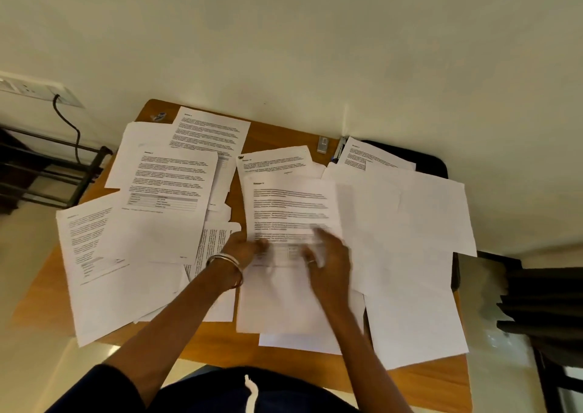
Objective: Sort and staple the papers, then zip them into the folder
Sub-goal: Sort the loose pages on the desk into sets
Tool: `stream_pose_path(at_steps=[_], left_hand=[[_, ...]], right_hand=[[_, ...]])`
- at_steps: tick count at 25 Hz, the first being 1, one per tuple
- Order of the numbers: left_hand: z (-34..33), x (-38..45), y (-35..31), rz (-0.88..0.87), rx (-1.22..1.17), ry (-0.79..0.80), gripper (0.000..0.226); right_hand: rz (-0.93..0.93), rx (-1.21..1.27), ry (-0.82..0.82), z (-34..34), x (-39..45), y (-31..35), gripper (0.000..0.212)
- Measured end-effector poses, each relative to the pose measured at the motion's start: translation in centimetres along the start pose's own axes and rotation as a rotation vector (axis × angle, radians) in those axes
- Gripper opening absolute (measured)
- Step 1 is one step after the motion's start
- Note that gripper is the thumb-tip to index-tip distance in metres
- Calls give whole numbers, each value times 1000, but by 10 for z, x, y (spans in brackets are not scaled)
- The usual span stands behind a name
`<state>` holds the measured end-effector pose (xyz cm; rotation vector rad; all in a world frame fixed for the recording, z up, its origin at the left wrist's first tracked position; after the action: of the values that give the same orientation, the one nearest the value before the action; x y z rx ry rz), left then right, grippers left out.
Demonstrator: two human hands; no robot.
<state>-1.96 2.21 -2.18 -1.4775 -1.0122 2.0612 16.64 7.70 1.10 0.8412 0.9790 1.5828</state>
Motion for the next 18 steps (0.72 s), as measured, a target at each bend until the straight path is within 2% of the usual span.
stream_pose_path(at_steps=[1, 3, 4, 5, 7, 8, 15, 17, 18], left_hand=[[8, -3, 1, -35, 29, 37, 28], [24, -9, 4, -60, 17, 78, 24], [30, -11, 8, -57, 6, 88, 24], [34, -12, 10, -57, 19, 89, 23], [42, -14, 15, -63, 74, 67, 21], [45, -14, 16, -70, 102, 47, 23], [42, -10, 23, -73, 158, -8, 29], [42, -6, 28, -54, 169, -78, 29], [45, -3, 32, -34, 175, -135, 29]], right_hand=[[-139, 31, -98, 16, 6, -15, 56], [-371, 27, -91, 30, 11, -33, 68], [-432, 93, -34, 30, 11, -36, 62], [-469, 223, 20, 26, 9, -37, 46], [-466, 371, 75, 18, 4, -32, 10], [-448, 367, 73, 17, 1, -30, 4], [-481, 381, 45, 20, -3, -42, 2], [-510, 338, -66, 35, 1, -54, 16], [-528, 237, -185, 50, 4, -62, 27]])
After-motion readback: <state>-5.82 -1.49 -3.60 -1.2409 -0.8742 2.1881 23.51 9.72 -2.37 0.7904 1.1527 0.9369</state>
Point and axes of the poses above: each hand's wrist, its own x-axis towards the middle knuckle, its own z-axis out of the back of the hand, y = z × x, the point moved 7 cm from there along x, towards the middle knuckle, and after that the axes turned 14 degrees about x, right-handed, at the moved point
